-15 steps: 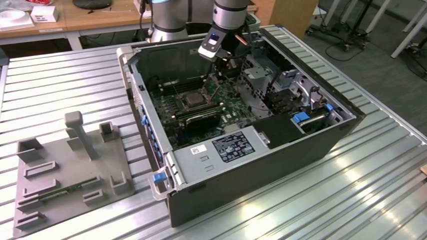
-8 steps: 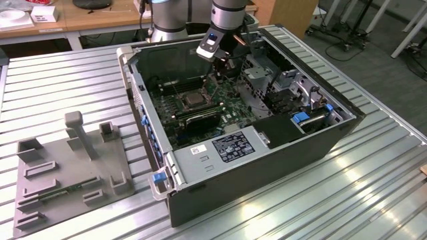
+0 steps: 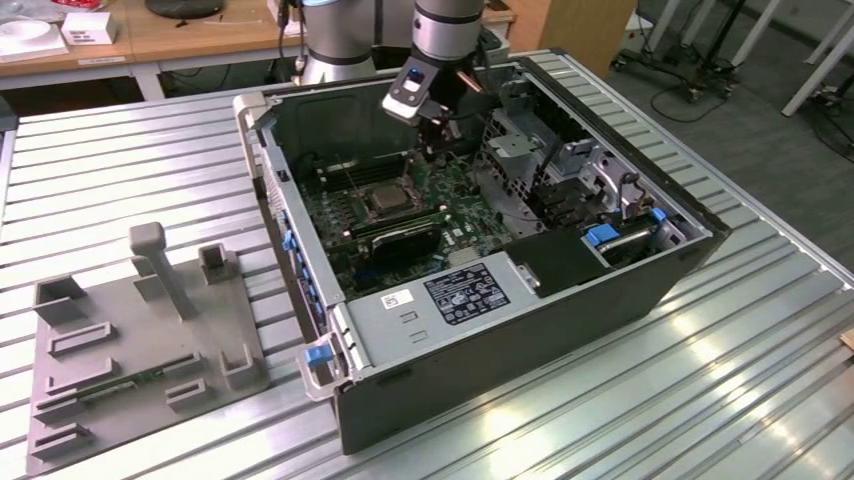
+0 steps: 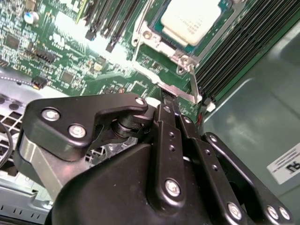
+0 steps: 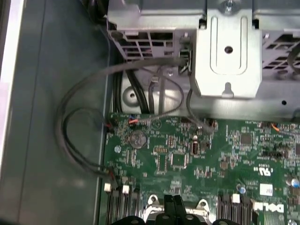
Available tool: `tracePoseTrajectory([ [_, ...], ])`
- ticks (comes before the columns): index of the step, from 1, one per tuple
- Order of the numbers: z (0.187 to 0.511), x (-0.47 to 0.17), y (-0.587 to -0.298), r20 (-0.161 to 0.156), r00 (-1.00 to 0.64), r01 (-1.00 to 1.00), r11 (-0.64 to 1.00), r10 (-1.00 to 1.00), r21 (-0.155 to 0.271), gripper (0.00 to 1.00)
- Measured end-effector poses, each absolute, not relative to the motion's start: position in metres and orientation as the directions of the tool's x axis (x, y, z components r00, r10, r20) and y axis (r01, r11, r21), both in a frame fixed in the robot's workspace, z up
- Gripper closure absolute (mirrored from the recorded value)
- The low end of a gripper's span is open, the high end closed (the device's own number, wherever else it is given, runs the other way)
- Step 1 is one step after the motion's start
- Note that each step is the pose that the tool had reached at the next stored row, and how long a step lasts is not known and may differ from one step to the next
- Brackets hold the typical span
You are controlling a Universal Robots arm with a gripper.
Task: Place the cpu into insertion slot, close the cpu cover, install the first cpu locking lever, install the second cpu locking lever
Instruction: 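Close the cpu cover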
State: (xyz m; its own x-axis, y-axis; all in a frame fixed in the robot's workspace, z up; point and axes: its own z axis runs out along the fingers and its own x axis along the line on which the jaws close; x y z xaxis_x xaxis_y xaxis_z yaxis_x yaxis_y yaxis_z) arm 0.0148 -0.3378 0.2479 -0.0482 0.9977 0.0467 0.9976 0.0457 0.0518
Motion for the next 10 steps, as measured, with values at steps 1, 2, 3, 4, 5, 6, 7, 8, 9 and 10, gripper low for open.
tracePoseTrajectory([
  [1,0.248,0.013,-0.338,0.047,-0.048,0.998,0.046,0.998,0.052,0.89],
  [2,0.248,0.011,-0.338,0.047,-0.048,0.998,0.046,0.998,0.052,0.89],
  [3,0.248,0.010,-0.338,0.047,-0.048,0.998,0.046,0.998,0.052,0.89],
  [4,0.248,0.008,-0.338,0.047,-0.048,0.998,0.046,0.998,0.052,0.89],
  [5,0.248,0.006,-0.338,0.047,-0.048,0.998,0.046,0.998,0.052,0.89],
  [6,0.248,0.004,-0.338,0.047,-0.048,0.998,0.046,0.998,0.052,0.89],
  [7,0.248,0.002,-0.338,0.047,-0.048,0.998,0.046,0.998,0.052,0.89],
  [8,0.248,0.000,-0.338,0.047,-0.048,0.998,0.046,0.998,0.052,0.89],
  [9,0.248,-0.002,-0.338,0.047,-0.048,0.998,0.046,0.998,0.052,0.89],
  [10,0.248,-0.004,-0.338,0.047,-0.048,0.998,0.046,0.998,0.052,0.89],
])
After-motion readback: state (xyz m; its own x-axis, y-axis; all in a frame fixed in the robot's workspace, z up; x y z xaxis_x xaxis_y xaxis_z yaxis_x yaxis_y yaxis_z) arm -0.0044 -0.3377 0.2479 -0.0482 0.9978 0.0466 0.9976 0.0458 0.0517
